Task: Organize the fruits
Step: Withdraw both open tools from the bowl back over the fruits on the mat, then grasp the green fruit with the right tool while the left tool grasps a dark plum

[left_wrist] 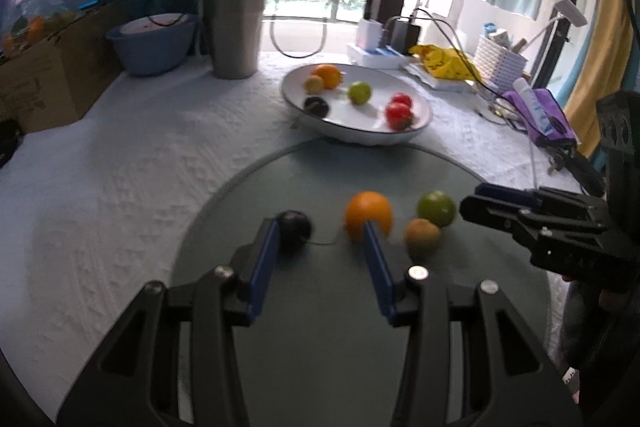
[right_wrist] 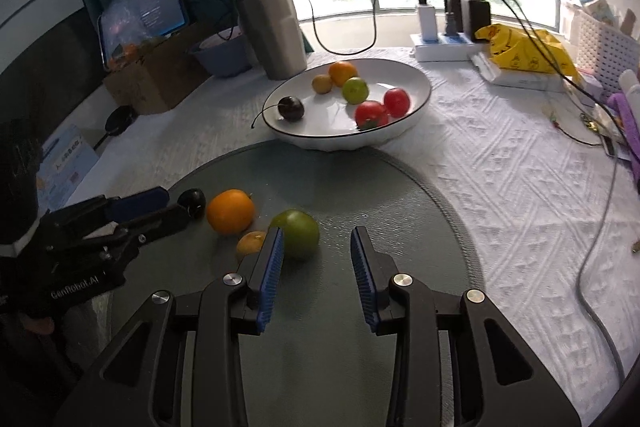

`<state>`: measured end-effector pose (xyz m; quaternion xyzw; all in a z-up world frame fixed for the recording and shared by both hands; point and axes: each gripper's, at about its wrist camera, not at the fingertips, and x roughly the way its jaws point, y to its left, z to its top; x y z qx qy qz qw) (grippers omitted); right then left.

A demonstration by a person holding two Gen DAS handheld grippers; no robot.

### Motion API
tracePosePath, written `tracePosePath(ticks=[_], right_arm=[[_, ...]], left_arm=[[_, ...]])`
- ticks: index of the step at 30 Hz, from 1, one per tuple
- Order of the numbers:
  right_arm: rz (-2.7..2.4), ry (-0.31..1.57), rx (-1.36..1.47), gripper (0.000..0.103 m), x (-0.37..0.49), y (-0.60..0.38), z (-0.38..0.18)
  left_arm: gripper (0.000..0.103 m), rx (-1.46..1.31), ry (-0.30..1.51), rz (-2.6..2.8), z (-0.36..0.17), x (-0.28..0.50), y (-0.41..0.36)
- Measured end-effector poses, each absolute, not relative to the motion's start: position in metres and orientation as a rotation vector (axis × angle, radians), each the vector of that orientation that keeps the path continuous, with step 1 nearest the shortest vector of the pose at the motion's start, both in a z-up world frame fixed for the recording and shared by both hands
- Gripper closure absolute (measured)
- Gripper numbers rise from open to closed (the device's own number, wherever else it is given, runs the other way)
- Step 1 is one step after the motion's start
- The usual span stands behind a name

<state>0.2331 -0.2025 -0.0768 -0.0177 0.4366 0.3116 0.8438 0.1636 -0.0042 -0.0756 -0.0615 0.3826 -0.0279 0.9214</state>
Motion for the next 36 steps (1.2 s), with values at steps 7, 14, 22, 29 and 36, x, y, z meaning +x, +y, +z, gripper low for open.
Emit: tracePosePath(ticks=[7,14,22,29,36], right_arm=[[0.678,0.945,-0.046,0.066,0.238,-0.192,-0.084],[0.714,0.998,-0.010,0.060,0.247,-0.180,-0.092],[0.741,1.014,-0.035,0.069,0.247,-0.164,-0.094],[0.730,0.988,-0.052,0.069,0.248,-0.163,-0.087],[0.694,0.934,-0.070,0.069,0.256,-0.172,-0.072]], left_arm=[[0.058,-0.134,0.805,-0.034,-0.085,0.176,0.012],[0.058,-0.158,0.867,-0.073,-0.096,0.193,0.010],[0.066,-0.159,0.883,-0.102,-0.099,0.194,0.009],[0.074,-0.162,0.875,-0.116,-0.094,0.194,0.010],[0.074,-0.154,0.849,-0.136,-0.081,0.197,0.006]])
